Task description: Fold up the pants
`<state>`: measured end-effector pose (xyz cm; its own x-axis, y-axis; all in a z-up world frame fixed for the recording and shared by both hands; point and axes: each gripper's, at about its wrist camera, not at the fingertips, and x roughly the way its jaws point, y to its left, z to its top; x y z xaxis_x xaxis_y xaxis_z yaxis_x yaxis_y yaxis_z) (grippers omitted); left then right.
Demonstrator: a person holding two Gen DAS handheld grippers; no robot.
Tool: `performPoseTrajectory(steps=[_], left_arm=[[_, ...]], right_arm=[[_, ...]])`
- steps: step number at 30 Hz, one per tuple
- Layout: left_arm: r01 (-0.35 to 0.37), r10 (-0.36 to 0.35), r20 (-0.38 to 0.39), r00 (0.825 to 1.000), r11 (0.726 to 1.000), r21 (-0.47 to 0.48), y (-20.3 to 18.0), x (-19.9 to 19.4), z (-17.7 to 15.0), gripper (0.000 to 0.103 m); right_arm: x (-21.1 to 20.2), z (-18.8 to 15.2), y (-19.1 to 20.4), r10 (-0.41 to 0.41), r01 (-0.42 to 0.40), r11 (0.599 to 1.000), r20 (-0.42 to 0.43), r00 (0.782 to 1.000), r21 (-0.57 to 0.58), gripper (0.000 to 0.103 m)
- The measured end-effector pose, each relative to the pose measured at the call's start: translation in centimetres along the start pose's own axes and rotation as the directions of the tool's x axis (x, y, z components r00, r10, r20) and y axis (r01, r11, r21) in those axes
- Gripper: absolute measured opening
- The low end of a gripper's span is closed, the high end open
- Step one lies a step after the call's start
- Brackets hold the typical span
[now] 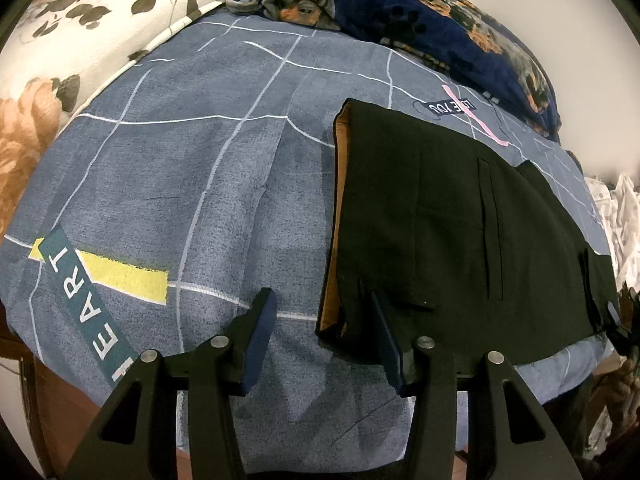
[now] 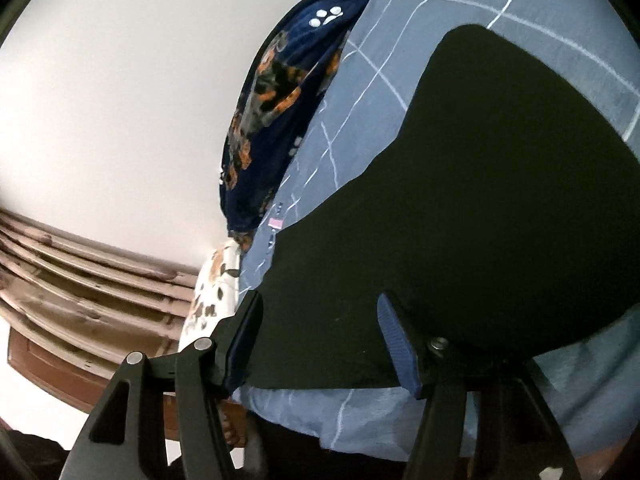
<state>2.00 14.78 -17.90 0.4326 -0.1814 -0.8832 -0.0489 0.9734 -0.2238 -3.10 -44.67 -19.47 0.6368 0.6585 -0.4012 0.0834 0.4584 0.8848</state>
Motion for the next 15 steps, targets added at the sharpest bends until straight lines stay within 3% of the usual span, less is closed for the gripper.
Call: performPoseTrajectory(steps=[3, 6, 11, 15], left_arm=[[0.000, 0.000, 0.000, 1.000, 1.000, -0.002, 0.0, 0.0, 0.0, 0.050], [0.003, -0.003, 0.002, 1.000, 1.000, -0.001, 0.0, -0.1, 0.1, 0.050], [0.003, -0.003, 0.002, 1.000, 1.000, 0.000, 0.0, -0.1, 0.1, 0.050], [0.020, -0.020, -0.013, 1.000, 1.000, 0.014, 0.0, -0.3, 0.7, 0.051]], right_arm=[[1.2, -0.7, 0.9, -0.040, 0.037, 0.997, -0.037, 0.999, -0.067, 0.053], [2.9, -1.6, 0.8, -0.084, 0.074, 0.992, -0.095, 0.992, -0.106, 0.040], [3.3, -1.7, -0.1, -0.134, 0.123, 0.987, -0.100, 0.986, -0.104, 0.020], [3.1, -1.6, 0.3, -0.131, 0.120, 0.985, -0.088, 0.987, -0.120, 0.024]])
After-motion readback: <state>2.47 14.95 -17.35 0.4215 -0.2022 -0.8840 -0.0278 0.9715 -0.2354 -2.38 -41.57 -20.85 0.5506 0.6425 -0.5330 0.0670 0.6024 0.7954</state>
